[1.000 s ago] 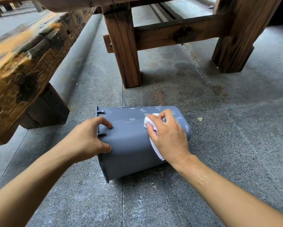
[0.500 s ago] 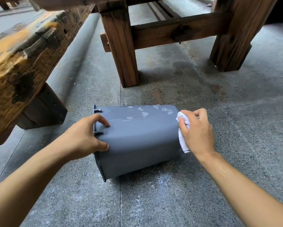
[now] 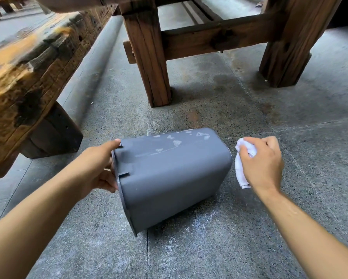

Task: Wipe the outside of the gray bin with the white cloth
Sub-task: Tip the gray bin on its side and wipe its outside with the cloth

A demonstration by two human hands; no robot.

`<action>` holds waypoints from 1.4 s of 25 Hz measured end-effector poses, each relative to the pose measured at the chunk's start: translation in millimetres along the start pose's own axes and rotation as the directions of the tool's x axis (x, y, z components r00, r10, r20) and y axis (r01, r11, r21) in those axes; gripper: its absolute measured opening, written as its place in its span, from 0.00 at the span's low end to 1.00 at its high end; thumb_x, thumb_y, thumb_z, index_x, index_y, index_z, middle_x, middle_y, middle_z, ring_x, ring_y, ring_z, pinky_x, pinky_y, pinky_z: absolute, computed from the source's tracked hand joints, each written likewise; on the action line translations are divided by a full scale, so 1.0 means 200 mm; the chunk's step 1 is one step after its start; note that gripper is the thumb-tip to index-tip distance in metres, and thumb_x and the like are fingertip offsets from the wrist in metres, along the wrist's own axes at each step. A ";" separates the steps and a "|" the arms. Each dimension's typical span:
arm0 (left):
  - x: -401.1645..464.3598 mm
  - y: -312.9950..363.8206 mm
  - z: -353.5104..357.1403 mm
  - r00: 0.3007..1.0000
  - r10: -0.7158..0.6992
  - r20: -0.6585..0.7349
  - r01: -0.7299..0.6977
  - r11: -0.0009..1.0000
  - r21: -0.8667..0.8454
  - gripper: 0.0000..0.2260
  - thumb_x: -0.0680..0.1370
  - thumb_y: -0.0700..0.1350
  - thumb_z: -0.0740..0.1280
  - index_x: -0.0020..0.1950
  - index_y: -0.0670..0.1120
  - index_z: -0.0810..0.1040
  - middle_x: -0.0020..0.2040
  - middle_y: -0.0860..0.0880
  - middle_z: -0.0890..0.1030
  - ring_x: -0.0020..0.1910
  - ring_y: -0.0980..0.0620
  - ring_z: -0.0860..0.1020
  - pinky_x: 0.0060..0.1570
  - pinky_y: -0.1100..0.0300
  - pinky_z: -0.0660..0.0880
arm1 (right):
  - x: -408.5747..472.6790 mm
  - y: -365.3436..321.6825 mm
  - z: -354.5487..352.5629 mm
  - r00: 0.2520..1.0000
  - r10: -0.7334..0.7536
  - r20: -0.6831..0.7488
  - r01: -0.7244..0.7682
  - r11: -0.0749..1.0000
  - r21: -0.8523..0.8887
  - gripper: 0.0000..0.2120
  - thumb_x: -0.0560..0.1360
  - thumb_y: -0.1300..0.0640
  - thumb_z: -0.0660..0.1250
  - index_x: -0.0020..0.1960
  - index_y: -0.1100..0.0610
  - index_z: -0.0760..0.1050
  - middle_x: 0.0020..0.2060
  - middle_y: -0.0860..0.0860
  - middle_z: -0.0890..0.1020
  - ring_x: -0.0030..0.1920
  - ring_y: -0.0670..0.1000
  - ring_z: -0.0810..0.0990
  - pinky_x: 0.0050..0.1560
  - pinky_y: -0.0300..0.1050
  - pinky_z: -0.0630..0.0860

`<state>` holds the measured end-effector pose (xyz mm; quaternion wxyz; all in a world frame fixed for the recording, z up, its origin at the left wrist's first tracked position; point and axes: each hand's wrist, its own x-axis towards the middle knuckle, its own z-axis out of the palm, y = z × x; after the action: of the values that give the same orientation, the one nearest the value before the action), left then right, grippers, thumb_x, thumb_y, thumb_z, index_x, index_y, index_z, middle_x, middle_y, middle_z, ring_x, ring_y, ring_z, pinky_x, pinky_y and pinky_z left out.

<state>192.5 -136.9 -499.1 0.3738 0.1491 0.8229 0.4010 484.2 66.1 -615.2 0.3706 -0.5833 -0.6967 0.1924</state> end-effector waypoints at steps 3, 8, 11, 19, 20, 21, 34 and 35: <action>0.00 0.00 0.02 0.999 -0.016 0.042 0.020 0.996 -0.092 0.22 0.81 0.56 0.63 0.62 0.37 0.77 0.40 0.38 0.77 0.20 0.44 0.75 0.22 0.55 0.75 | -0.01 -0.22 -0.05 0.967 -0.252 -0.049 0.256 0.955 0.150 0.09 0.73 0.57 0.71 0.53 0.49 0.83 0.48 0.48 0.74 0.43 0.50 0.76 0.40 0.45 0.74; -0.02 0.04 0.04 0.990 0.006 0.141 0.033 0.961 -0.275 0.14 0.81 0.51 0.65 0.58 0.43 0.82 0.44 0.42 0.87 0.33 0.47 0.85 0.31 0.55 0.82 | -0.15 -0.64 -0.03 0.712 -0.702 -0.028 0.694 0.696 0.187 0.08 0.72 0.61 0.74 0.51 0.57 0.84 0.47 0.55 0.78 0.41 0.54 0.78 0.36 0.49 0.79; -0.03 0.04 0.02 0.984 0.003 0.177 0.052 0.952 -0.302 0.17 0.81 0.55 0.64 0.52 0.43 0.83 0.40 0.44 0.87 0.35 0.48 0.85 0.33 0.55 0.83 | -0.25 -0.85 -0.01 0.586 -0.810 0.034 0.777 0.573 0.262 0.04 0.75 0.60 0.71 0.49 0.59 0.83 0.46 0.57 0.79 0.42 0.56 0.78 0.37 0.52 0.78; -0.03 0.02 0.03 0.986 0.059 0.155 -0.021 0.970 -0.240 0.18 0.82 0.55 0.62 0.44 0.44 0.83 0.34 0.45 0.84 0.29 0.48 0.82 0.29 0.57 0.79 | -0.45 -0.98 0.09 0.495 -0.807 0.321 0.841 0.538 0.056 0.04 0.77 0.57 0.68 0.48 0.56 0.80 0.48 0.52 0.79 0.45 0.53 0.79 0.32 0.46 0.71; -0.02 0.02 0.03 0.987 0.068 0.144 -0.034 0.974 -0.225 0.18 0.82 0.55 0.62 0.45 0.44 0.83 0.34 0.44 0.84 0.28 0.48 0.81 0.27 0.57 0.79 | -0.45 -0.97 0.10 0.501 -0.803 0.322 0.838 0.544 0.053 0.04 0.78 0.56 0.67 0.48 0.56 0.80 0.49 0.52 0.79 0.45 0.53 0.79 0.32 0.47 0.71; -0.02 0.01 0.03 0.988 0.075 0.134 -0.045 0.975 -0.216 0.18 0.82 0.55 0.63 0.45 0.43 0.83 0.33 0.45 0.83 0.27 0.49 0.80 0.26 0.58 0.78 | -0.44 -0.95 0.10 0.506 -0.796 0.334 0.831 0.553 0.061 0.06 0.78 0.56 0.66 0.50 0.56 0.80 0.50 0.53 0.79 0.47 0.54 0.79 0.34 0.48 0.73; 0.00 -0.04 0.00 0.994 0.048 0.099 -0.030 0.984 -0.176 0.23 0.79 0.52 0.70 0.61 0.32 0.78 0.44 0.36 0.80 0.35 0.43 0.78 0.30 0.55 0.80 | -0.05 -0.54 0.18 0.822 -0.486 0.297 0.533 0.841 -0.096 0.07 0.74 0.55 0.69 0.51 0.54 0.81 0.49 0.53 0.73 0.43 0.57 0.77 0.36 0.47 0.74; 0.00 -0.04 0.00 0.995 0.046 0.092 -0.029 0.984 -0.178 0.24 0.79 0.52 0.70 0.61 0.31 0.78 0.43 0.36 0.80 0.32 0.43 0.79 0.30 0.55 0.80 | -0.02 -0.50 0.18 0.838 -0.460 0.292 0.510 0.851 -0.122 0.07 0.73 0.55 0.70 0.51 0.53 0.81 0.49 0.53 0.73 0.43 0.57 0.76 0.36 0.47 0.73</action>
<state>193.1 -141.7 -506.1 0.4167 0.1499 0.7624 0.4718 390.2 44.3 -569.2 0.2567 -0.3908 -0.8788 0.0953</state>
